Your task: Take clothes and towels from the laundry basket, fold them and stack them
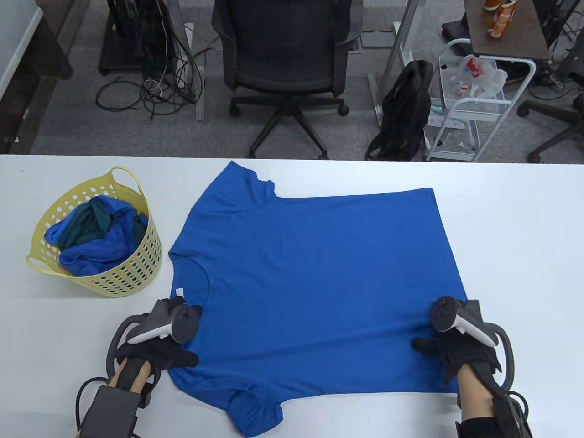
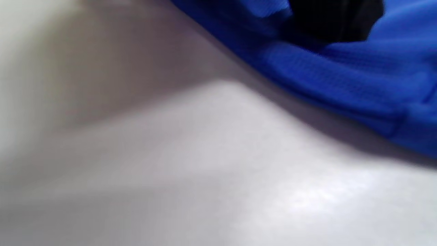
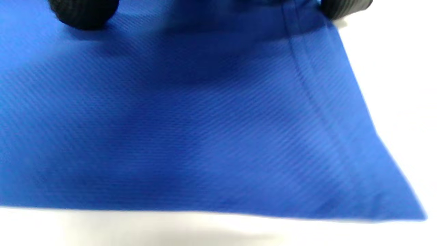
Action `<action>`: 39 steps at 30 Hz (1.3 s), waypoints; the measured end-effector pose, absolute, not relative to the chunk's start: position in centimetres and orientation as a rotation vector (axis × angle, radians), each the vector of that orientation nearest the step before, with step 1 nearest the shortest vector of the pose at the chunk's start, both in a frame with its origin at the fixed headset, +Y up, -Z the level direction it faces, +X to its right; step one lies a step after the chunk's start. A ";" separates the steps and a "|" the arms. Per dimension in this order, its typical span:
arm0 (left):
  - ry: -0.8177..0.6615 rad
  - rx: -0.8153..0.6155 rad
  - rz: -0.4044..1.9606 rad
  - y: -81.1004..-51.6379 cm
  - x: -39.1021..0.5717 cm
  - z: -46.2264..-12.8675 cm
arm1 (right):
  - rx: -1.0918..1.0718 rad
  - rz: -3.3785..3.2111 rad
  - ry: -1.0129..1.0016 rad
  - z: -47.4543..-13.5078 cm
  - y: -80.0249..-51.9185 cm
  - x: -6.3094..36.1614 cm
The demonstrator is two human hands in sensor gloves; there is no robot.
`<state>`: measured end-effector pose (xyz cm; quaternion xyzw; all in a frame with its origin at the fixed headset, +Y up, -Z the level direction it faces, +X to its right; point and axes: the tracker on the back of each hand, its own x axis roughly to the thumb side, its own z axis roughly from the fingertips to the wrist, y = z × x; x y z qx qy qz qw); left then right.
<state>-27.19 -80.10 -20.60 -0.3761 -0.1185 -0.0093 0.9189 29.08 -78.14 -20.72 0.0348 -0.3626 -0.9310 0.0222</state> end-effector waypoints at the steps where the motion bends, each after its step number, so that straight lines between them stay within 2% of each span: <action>1: -0.237 -0.772 -0.006 -80.2 -27.8 -20.6 | 0.076 -2.876 -1.103 -20.1 -78.1 28.5; 8: -0.228 -0.741 0.038 -80.2 -29.9 -19.7 | -0.029 -2.842 -1.072 -18.1 -77.8 27.2; 17: -0.222 -0.723 0.020 -80.0 -30.2 -18.2 | -0.059 -2.845 -1.022 -17.6 -77.4 27.6; 19: -0.205 -0.659 0.015 -79.2 -30.6 -17.8 | -0.044 -2.924 -0.977 -17.4 -77.0 28.4; 23: -0.139 -0.416 0.098 -76.6 -32.8 -16.8 | 0.090 -3.028 -0.825 -16.4 -76.5 30.8; 26: -0.103 -0.356 0.098 -76.4 -33.3 -16.8 | 0.153 -3.107 -0.824 -16.5 -76.6 31.9; 39: -0.104 -0.372 0.025 -77.8 -32.2 -17.2 | 0.223 -3.204 -0.503 -16.6 -77.0 33.2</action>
